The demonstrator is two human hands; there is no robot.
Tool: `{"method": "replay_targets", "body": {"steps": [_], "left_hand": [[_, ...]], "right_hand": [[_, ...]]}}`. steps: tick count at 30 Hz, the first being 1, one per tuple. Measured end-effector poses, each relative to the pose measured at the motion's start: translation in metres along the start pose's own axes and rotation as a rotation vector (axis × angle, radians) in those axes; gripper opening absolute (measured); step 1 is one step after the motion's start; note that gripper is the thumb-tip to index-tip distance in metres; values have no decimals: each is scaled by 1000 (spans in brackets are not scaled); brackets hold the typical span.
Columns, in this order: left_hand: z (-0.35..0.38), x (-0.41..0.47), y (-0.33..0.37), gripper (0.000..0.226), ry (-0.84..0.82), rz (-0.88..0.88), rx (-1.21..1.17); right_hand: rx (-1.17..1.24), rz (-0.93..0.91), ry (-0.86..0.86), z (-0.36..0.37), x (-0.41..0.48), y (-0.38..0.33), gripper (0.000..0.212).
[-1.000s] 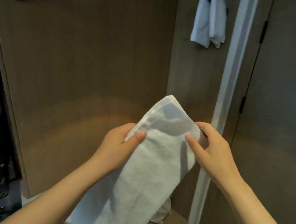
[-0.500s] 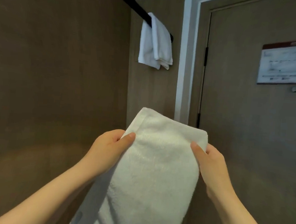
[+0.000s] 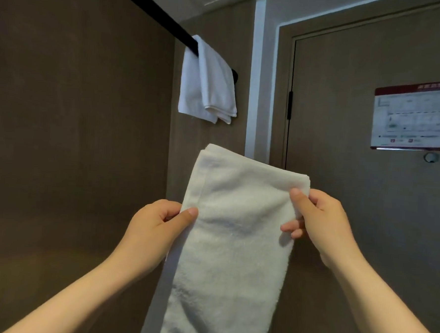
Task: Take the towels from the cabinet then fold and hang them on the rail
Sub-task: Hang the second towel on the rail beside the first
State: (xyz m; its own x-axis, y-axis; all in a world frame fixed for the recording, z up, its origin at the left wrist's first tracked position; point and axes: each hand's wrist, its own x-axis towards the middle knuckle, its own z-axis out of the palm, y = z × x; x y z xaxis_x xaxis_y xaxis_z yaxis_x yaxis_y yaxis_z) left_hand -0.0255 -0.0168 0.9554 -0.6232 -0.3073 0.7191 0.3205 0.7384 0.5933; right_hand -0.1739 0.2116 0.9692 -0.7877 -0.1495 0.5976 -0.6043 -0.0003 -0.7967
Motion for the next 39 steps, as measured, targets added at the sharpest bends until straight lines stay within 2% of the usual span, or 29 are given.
{"method": "replay_targets", "body": {"steps": [4,9,15,18,24,30,35,37,39], "left_hand": [[-2,33,-12,53,51,13,-47],[-11,74,-36,46,107,22,-139],[-33,117,-56,40,213,109,-122],[-39,135,-63,38,280,146,-86],[-49,156,-68,30,424,184,61],[-56,163,-44,7,584,233,160],[-56,163,-18,9,731,288,343],[-54,163,-9,3,796,307,384],[-54,164,-1,13,850,319,402]], "right_hand": [[179,-29,48,21,35,-4,36],[374,-68,63,58,81,-12,18],[522,-245,-136,98,123,-22,8],[519,-301,-236,112,141,-20,18],[463,-424,-317,140,179,-10,35],[489,-629,-450,166,218,-15,57],[395,-846,-491,184,240,-22,78],[386,-921,-478,190,246,-24,83],[341,-981,-473,196,248,-26,86]]}}
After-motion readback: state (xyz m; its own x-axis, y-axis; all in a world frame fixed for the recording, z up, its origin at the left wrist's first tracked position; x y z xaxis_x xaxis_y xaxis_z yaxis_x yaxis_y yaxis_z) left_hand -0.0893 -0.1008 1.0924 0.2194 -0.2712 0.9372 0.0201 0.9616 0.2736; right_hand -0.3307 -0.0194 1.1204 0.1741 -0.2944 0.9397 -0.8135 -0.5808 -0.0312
